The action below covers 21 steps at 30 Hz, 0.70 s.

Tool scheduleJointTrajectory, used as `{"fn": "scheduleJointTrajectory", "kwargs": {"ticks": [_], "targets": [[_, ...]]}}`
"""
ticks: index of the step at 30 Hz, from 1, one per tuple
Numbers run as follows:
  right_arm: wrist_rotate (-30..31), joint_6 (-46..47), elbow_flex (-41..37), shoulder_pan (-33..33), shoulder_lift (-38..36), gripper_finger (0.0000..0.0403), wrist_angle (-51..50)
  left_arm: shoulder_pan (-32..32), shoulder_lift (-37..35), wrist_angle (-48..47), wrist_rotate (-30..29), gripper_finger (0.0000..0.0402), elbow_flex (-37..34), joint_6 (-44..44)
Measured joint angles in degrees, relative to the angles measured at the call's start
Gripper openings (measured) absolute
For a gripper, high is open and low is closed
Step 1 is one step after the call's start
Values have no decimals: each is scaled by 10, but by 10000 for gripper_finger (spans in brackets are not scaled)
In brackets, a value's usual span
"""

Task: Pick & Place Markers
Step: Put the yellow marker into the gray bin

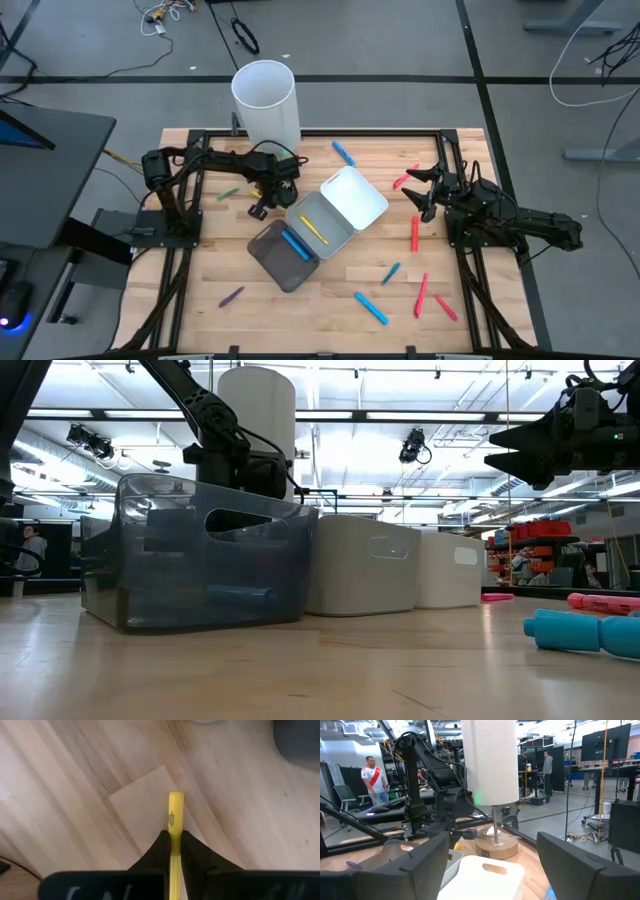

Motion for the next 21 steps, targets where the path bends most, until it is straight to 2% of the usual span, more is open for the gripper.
{"fn": "scheduleJointTrajectory", "kwargs": {"ticks": [7,16,21], "targets": [[0,0,0,0,0,302,0,-4,-2,-70,-7,22,22,0],[0,0,0,0,0,302,0,-20,-3,-132,-19,22,86,-15],[0,0,0,0,0,302,0,-37,-31,-146,-32,22,103,-19]]}}
